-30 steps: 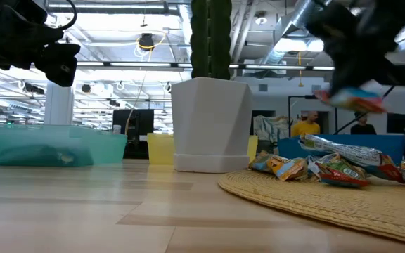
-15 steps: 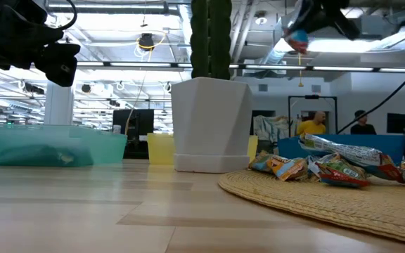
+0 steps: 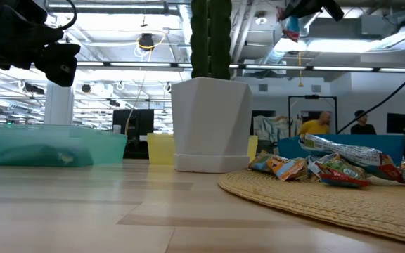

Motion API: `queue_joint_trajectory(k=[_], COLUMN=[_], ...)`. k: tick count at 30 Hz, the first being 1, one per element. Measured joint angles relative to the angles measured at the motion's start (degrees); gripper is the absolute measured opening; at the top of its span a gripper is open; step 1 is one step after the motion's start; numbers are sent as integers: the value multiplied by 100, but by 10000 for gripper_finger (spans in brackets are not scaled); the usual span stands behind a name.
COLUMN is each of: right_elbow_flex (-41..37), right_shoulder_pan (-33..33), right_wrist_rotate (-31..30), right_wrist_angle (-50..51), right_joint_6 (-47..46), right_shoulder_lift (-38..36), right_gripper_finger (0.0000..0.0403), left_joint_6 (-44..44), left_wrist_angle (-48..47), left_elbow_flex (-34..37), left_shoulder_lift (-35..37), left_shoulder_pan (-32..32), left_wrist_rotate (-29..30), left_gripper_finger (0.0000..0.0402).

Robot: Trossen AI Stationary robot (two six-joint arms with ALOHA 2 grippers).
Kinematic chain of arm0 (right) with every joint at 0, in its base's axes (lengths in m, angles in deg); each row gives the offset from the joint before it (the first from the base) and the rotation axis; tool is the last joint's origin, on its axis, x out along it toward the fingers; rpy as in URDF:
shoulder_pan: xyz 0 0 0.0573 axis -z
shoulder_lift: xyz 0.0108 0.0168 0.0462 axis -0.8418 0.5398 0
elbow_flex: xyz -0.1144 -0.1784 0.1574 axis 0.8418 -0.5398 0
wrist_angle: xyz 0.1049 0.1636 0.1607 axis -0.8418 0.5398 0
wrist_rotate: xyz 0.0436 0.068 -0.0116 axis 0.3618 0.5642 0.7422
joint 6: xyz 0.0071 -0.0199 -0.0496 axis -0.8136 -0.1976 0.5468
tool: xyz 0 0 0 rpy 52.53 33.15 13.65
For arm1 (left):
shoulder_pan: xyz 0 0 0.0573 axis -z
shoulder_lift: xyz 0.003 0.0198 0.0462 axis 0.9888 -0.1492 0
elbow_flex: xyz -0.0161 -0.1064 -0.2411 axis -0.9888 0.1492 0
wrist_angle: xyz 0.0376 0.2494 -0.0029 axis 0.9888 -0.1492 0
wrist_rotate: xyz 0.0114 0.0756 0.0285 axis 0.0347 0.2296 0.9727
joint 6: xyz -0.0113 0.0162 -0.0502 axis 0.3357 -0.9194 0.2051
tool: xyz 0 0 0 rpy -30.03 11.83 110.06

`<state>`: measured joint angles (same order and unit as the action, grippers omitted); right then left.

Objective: Pick and place Granola Bars by type
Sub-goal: Put the red granola bar into the yellow bin

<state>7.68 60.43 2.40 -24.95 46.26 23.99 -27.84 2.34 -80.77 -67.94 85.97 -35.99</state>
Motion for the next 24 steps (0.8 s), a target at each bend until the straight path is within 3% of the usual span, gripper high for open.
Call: queue_joint_trajectory(k=[14, 24], right_elbow_flex=[0, -2], right_shoulder_pan=[502, 1346], right_wrist_rotate=[367, 1425], right_wrist_angle=[-116, -1234], right_joint_6=[582, 1186], right_shoulder_lift=[183, 1103], right_gripper_finger=[17, 15], left_joint_6=[-1, 0], left_wrist_angle=[0, 0], left_elbow_flex=[-1, -1], left_shoulder_lift=[0, 0], left_shoulder_pan=[2, 1], left_wrist_rotate=[0, 0], left_gripper_finger=[144, 144])
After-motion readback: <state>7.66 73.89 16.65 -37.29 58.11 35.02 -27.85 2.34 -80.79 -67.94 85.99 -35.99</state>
